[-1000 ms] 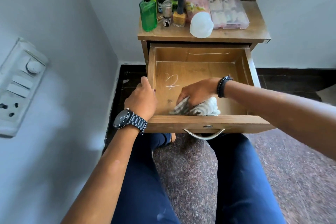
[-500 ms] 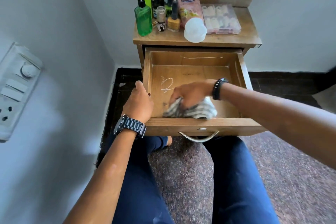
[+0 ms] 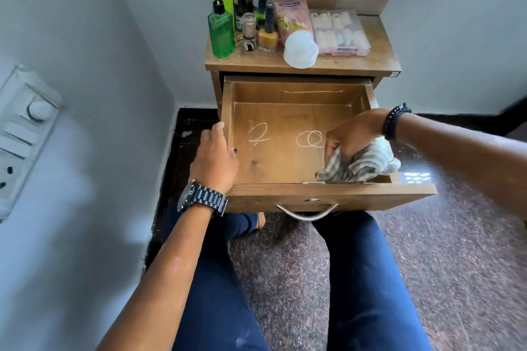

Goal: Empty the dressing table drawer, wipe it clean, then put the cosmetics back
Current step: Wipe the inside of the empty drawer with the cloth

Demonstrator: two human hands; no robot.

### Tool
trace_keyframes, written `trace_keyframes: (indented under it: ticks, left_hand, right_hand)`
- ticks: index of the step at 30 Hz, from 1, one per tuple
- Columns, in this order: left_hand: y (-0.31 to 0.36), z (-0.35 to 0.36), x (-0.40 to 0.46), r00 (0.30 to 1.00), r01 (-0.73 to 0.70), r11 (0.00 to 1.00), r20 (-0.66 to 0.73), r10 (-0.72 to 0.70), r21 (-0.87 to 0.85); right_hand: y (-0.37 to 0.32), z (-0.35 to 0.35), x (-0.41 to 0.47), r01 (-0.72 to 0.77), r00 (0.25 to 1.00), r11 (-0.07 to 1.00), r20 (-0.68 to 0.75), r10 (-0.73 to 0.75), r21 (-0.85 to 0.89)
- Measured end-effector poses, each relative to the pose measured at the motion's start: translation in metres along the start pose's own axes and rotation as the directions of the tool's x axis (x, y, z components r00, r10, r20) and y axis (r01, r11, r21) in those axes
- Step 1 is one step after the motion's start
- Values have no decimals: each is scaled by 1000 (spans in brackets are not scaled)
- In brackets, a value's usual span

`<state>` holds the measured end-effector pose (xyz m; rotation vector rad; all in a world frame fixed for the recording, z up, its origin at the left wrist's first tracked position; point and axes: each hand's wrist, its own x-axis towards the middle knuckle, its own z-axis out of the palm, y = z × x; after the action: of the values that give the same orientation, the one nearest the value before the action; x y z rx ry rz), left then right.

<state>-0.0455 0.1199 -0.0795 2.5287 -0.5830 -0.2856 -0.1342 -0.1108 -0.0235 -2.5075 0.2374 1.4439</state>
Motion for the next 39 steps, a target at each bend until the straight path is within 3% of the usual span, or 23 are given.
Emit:
trace_keyframes:
  ticks: [2, 5, 11, 14, 16, 22, 27, 30, 33, 37, 39]
  left_hand:
    - [0, -1, -1, 999, -25, 1000, -24, 25, -13]
    - [-1, -4, -1, 997, -54, 997, -54, 51, -63]
    - [-3, -4, 2, 995, -70, 970, -80, 53, -234]
    - [-5, -4, 2, 990, -97, 952, -128, 62, -290]
    - [-4, -2, 2, 985, -112, 944, -161, 65, -310]
    - [16, 9, 0, 978, -194, 915, -141, 153, -354]
    - [21, 19, -1, 972, -233, 923, -66, 224, -307]
    - [14, 15, 1, 990, -139, 893, -81, 115, -428]
    - [8, 11, 7, 993, -26, 775, -106, -53, -632]
    - [7, 9, 11, 977, 54, 659, -95, -189, -750]
    - [6, 9, 11, 971, 71, 632, -92, -222, -772]
  right_hand:
    - [5, -2, 2, -56, 998, 998, 35, 56, -17]
    - [-9, -3, 12, 0, 999, 1000, 45, 0, -1]
    - [-81, 1, 66, 343, 936, 918, -156, -315, 201]
    - [-106, -2, 73, 387, 899, 911, -279, -338, 142]
    - [-106, -1, 72, 388, 897, 911, -285, -338, 140]
    - [-75, -2, 49, 232, 967, 973, -111, -229, 13]
    - [-21, 4, 29, -12, 999, 974, 45, 23, -226]
    - [-3, 8, 30, -46, 992, 971, 106, 73, -233]
    - [-13, 4, 34, 5, 995, 983, 100, 13, -183]
    - [-54, -1, 52, 221, 975, 971, -60, -216, 94]
    - [-82, -2, 65, 340, 937, 928, -142, -320, 150]
